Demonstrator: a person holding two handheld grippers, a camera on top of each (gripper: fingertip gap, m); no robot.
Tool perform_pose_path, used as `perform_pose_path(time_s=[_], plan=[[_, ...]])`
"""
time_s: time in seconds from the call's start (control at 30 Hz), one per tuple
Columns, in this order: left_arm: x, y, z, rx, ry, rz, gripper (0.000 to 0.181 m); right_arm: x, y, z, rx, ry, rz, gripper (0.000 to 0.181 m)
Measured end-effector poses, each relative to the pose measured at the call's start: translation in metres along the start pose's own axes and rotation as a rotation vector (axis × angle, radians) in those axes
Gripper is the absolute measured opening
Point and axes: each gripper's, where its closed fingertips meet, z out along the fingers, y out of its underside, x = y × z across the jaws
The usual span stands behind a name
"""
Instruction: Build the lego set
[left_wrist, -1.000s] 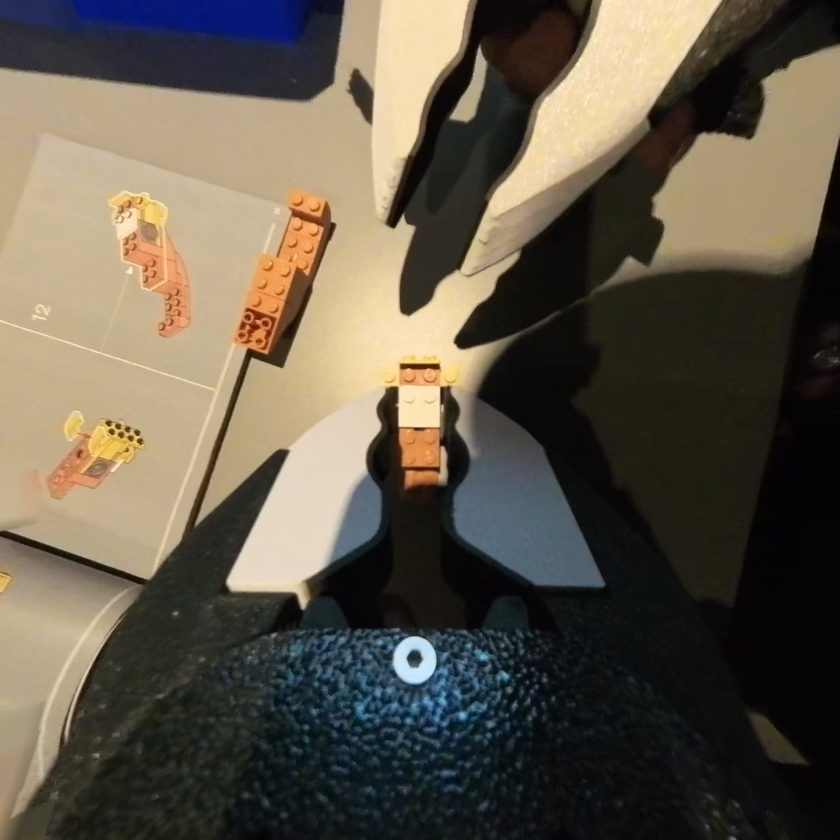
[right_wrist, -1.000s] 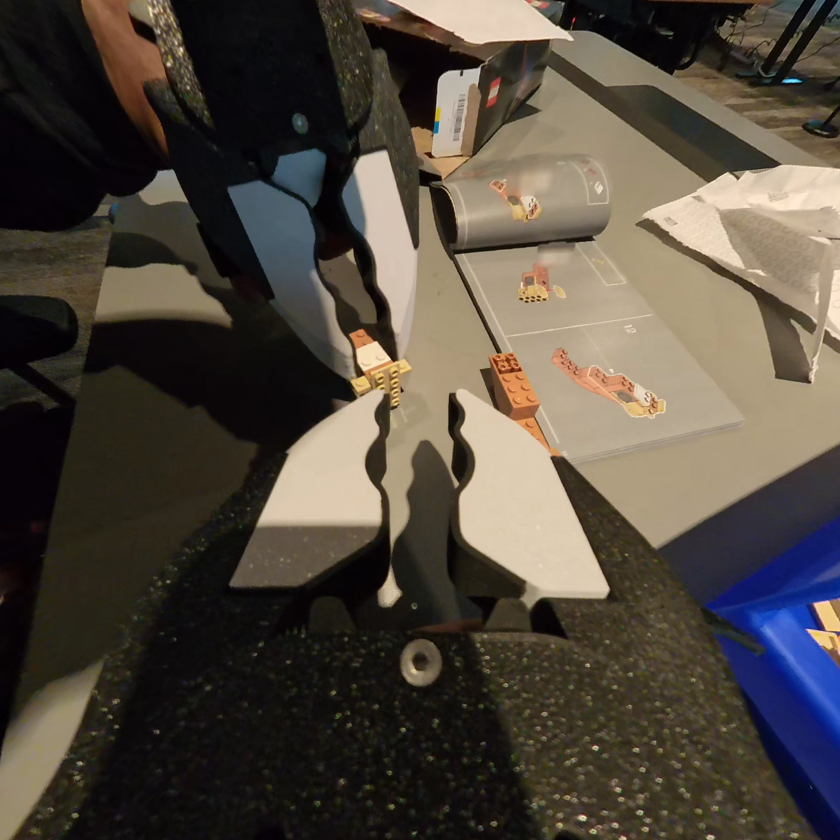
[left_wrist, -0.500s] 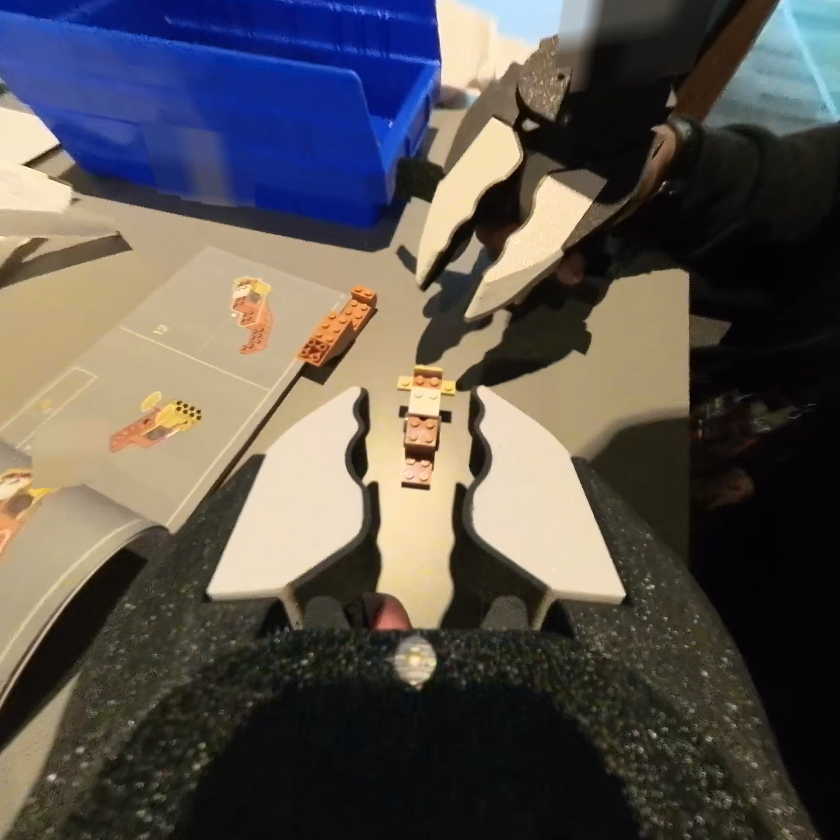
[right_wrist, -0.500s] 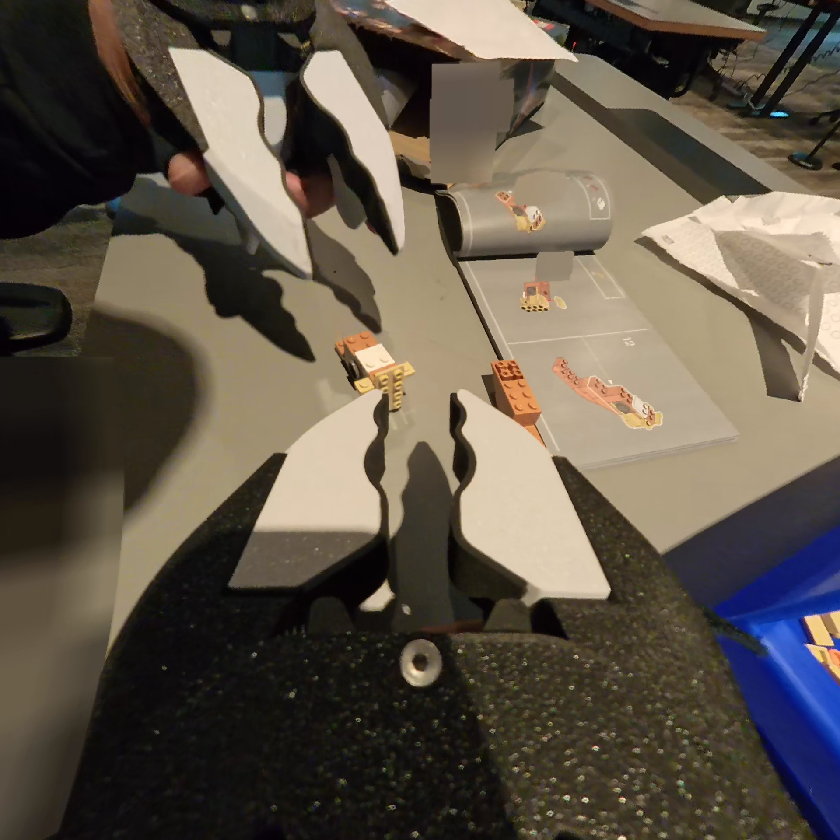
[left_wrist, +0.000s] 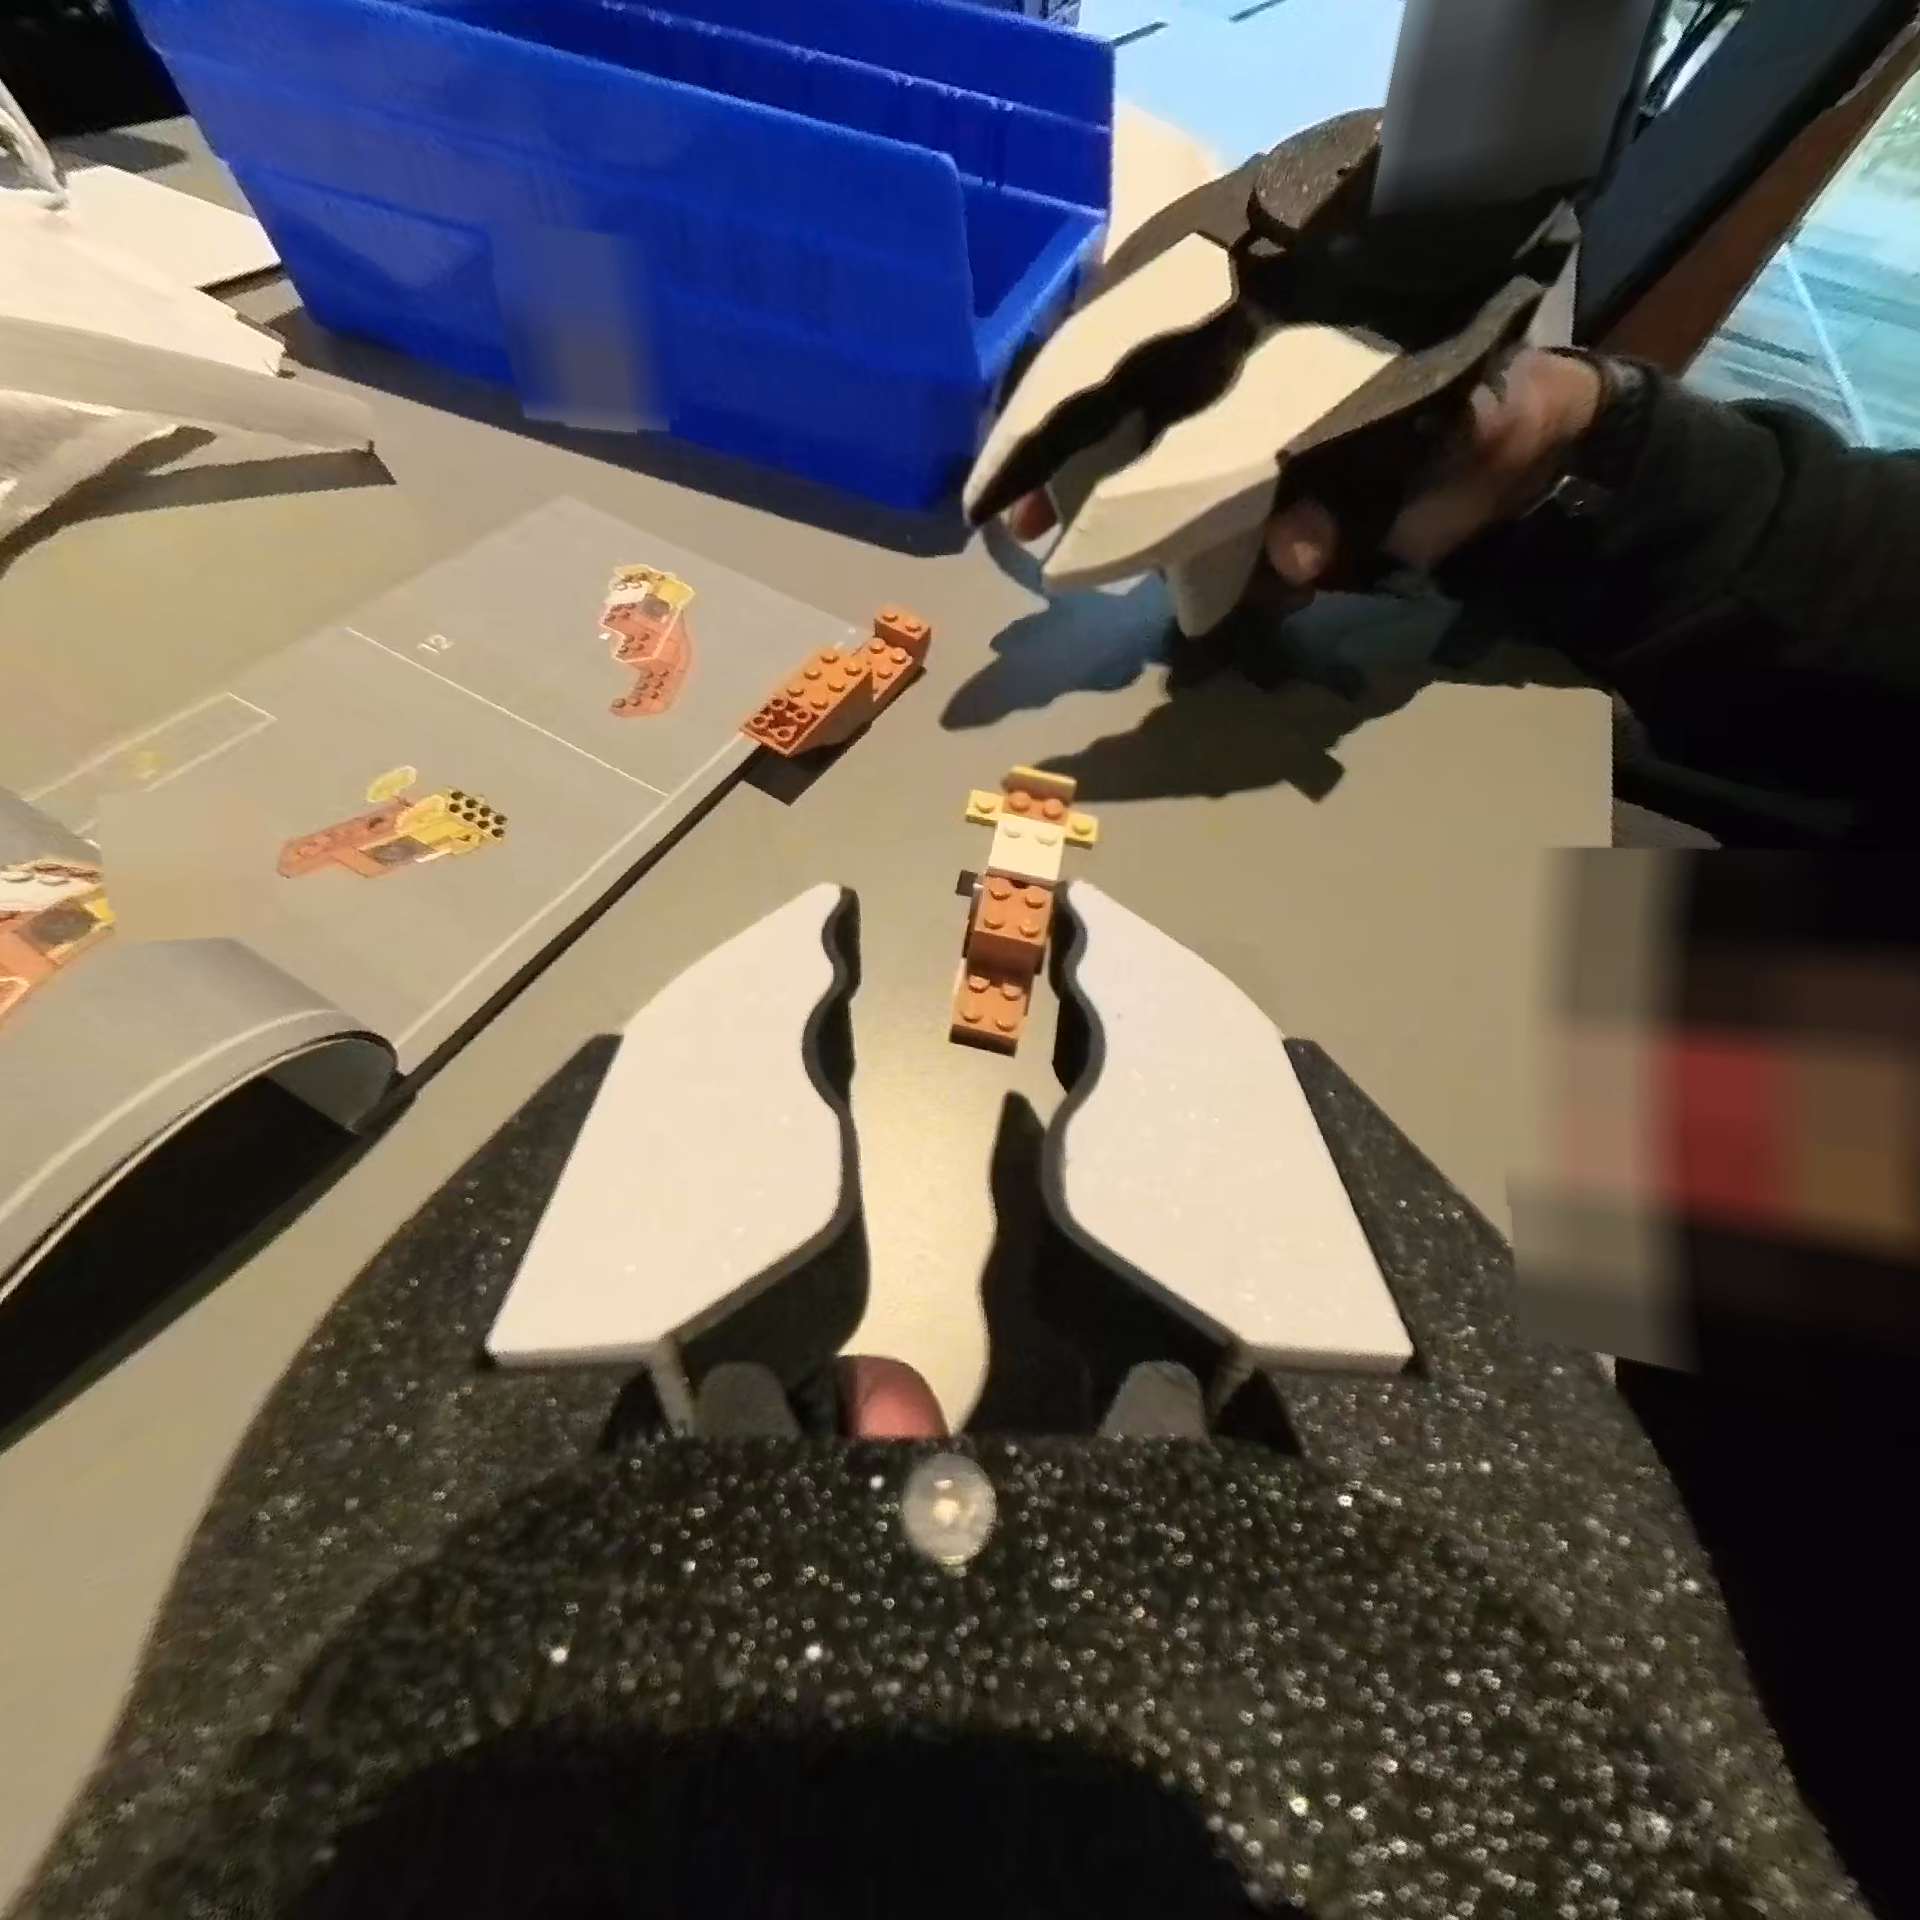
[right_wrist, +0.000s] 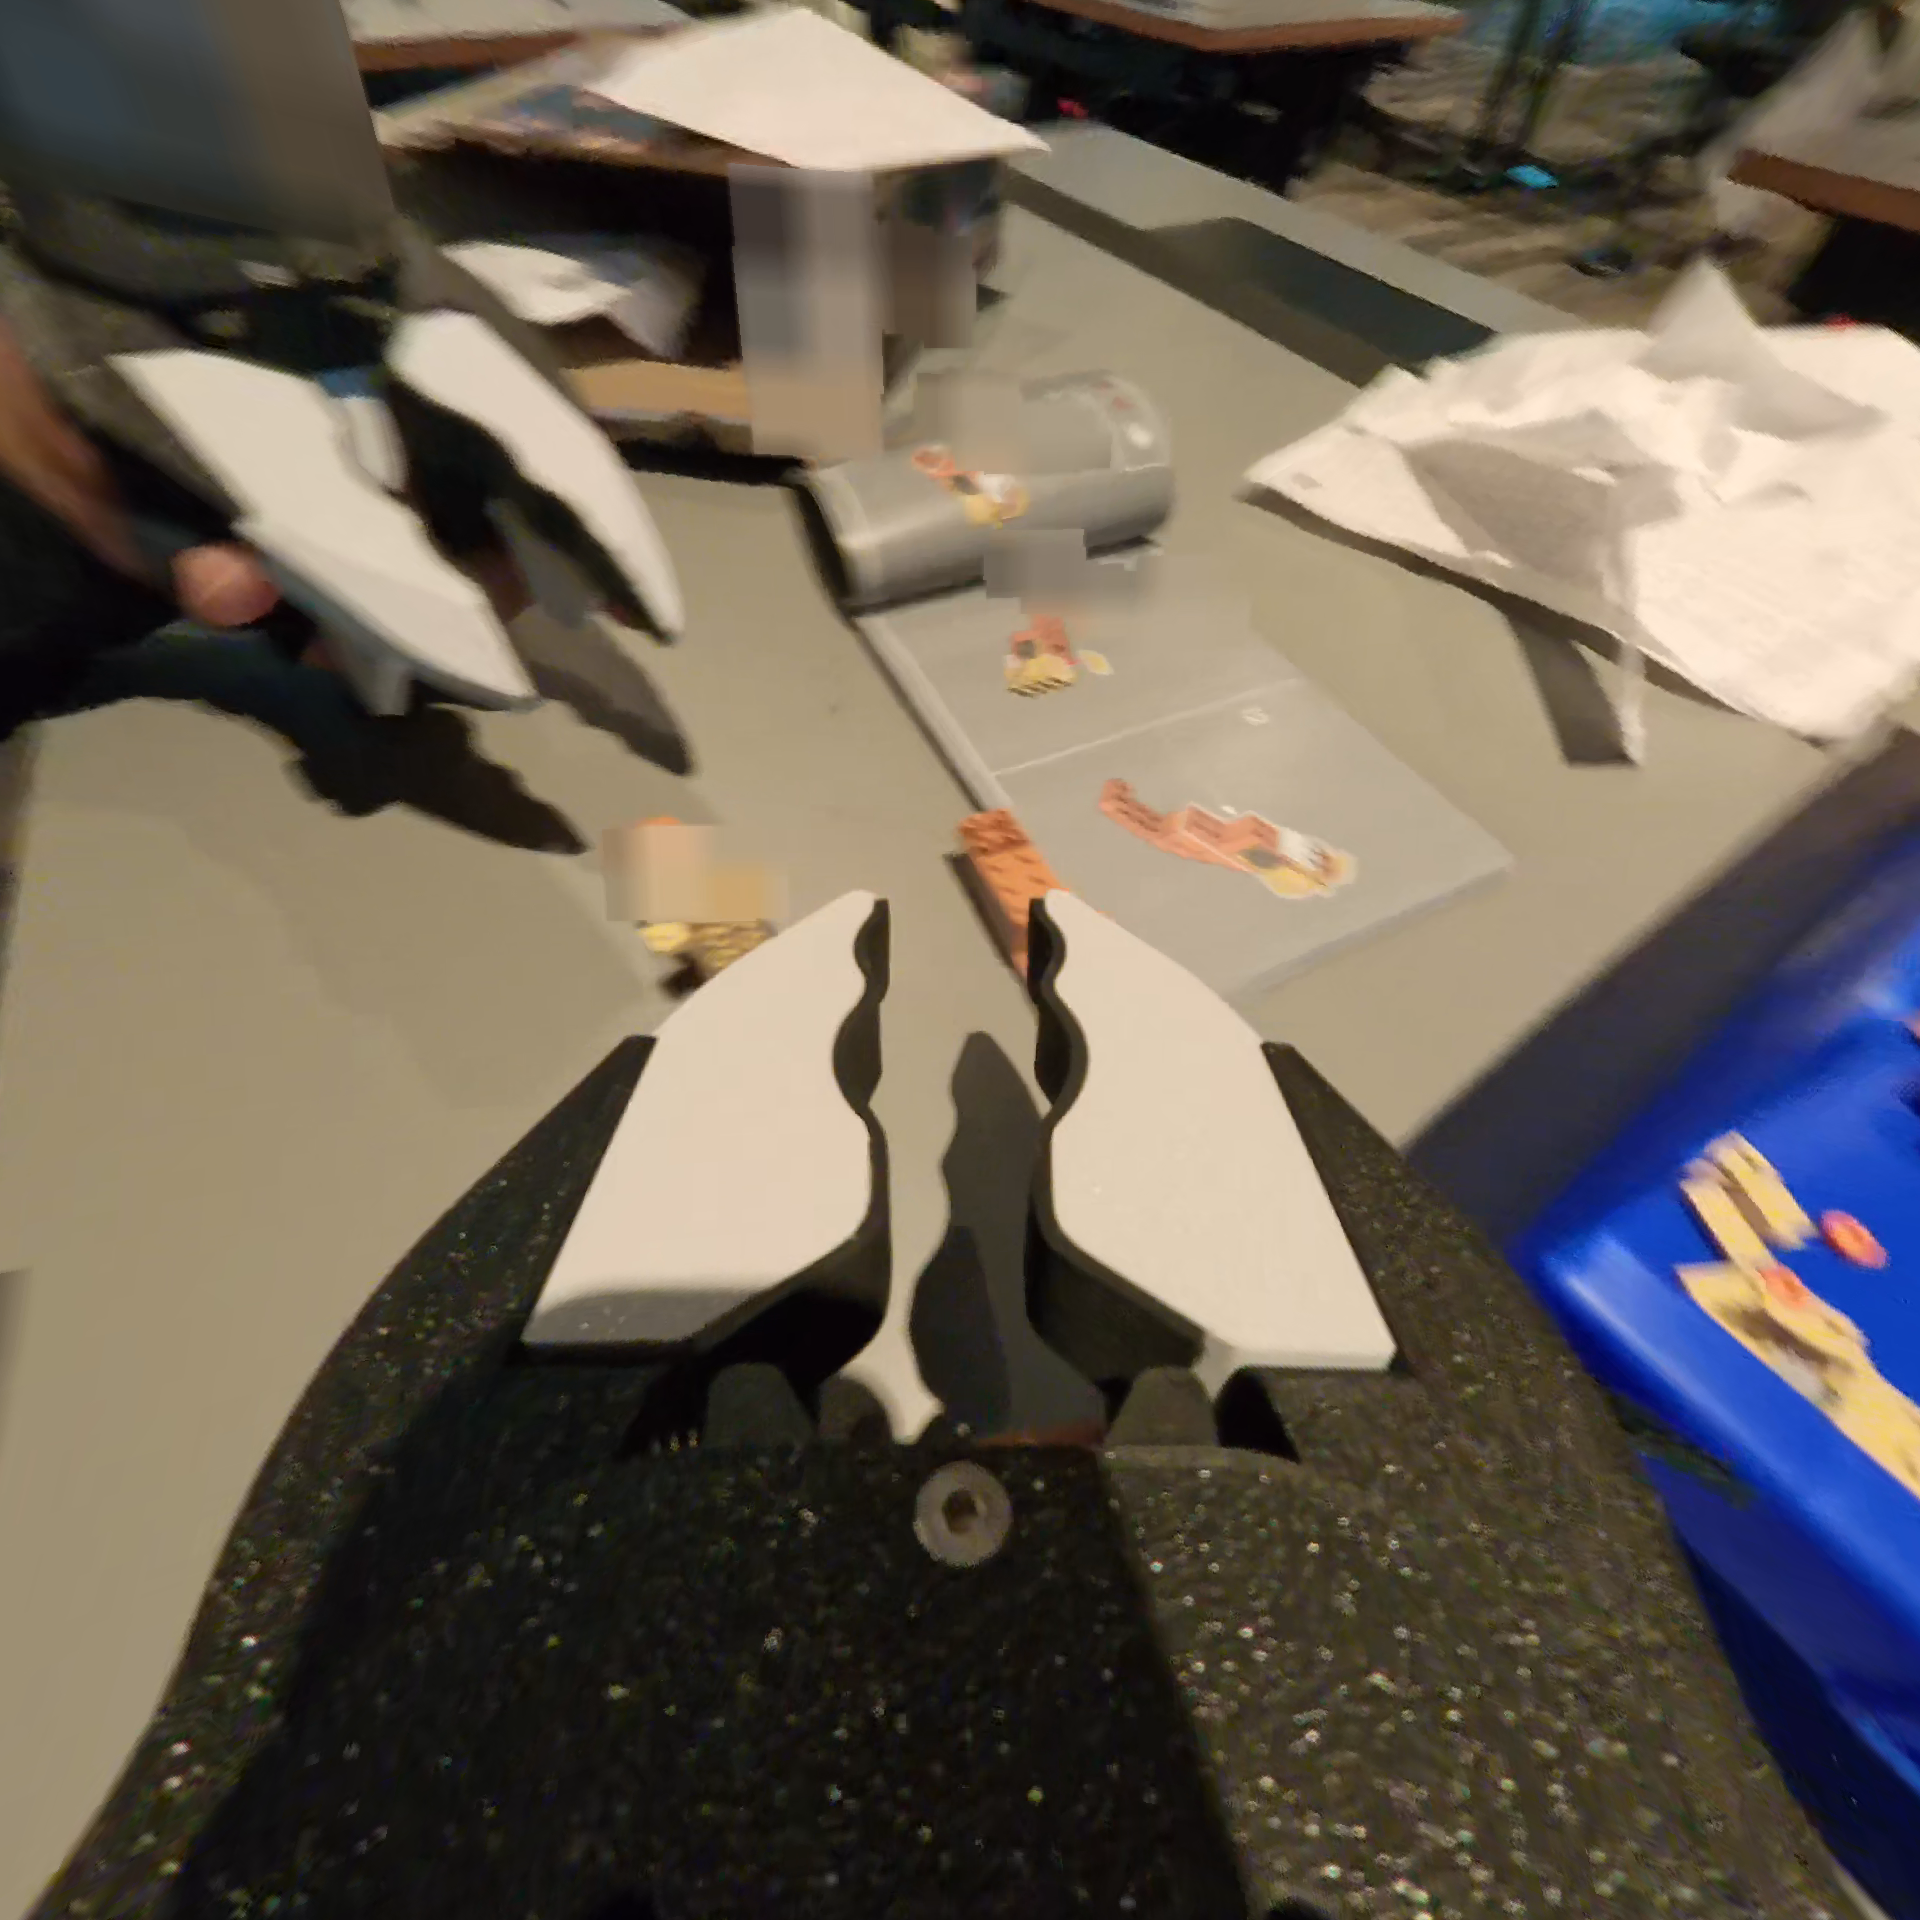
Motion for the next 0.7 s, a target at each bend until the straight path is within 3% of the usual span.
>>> perform_pose_path(time_s=[0.17, 0.33, 0.7], plan=[[-0.005, -0.003, -0.003, 0.028, 0.005, -0.052, 0.033, 0.023, 0.022, 0.005, -0.177, 0.156, -0.053, 0.026], [-0.009, -0.008, -0.007, 0.07, 0.015, -0.104, 0.033, 0.023, 0.035, 0.016, -0.299, 0.195, -0.135, 0.03], [-0.01, -0.013, -0.012, 0.116, 0.04, -0.128, 0.032, 0.03, 0.043, 0.024, -0.379, 0.183, -0.106, 0.033]])
